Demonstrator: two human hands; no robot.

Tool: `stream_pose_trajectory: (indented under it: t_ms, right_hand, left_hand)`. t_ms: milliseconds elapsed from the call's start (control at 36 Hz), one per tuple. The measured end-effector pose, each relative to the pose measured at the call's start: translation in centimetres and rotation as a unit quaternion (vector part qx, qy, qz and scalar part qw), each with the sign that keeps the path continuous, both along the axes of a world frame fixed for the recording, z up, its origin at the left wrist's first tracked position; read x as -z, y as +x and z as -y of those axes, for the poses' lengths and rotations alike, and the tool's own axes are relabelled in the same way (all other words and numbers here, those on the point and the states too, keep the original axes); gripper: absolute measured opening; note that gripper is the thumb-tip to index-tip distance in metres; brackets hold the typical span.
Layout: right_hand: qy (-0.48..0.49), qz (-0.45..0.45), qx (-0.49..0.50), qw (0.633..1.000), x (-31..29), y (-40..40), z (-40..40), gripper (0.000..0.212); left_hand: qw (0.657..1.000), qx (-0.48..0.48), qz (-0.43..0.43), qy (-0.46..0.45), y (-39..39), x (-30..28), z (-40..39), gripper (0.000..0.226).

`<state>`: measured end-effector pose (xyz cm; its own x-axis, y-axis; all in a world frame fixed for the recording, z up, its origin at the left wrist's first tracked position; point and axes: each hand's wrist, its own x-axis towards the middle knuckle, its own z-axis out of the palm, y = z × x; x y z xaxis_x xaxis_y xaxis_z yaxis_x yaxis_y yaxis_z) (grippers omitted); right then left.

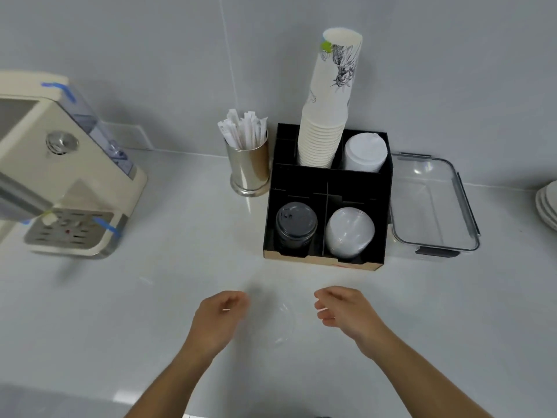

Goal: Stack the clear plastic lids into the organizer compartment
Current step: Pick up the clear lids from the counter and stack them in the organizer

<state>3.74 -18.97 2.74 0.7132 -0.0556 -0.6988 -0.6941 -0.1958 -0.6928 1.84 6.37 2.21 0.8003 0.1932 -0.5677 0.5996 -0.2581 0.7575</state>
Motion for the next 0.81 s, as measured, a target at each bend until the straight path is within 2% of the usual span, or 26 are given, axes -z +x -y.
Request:
stream_pose_trajectory:
  t_ms: [167,528,806]
  right_hand:
    - [-0.025,-0.013,-0.056,0.998,1.0,-0.4,-2.1,0.015]
    - [-0.056,-0.035,-0.1,0.993,2.6,-0.5,-4.3,0.015]
    - [-0.08,-0.039,-0.118,0.989,3.4,-0.5,-4.7,0.029]
  left_hand:
    - [0.999,-0.024,-0.029,-0.035,-2.5,1.9,-1.6,0.03]
    - [0.995,0.013,-0.053,-0.081,-3.6,3.0,-0.6,0.024]
    - [0.995,0.024,-0.047,-0.09,-3.9,3.3,0.2,0.028]
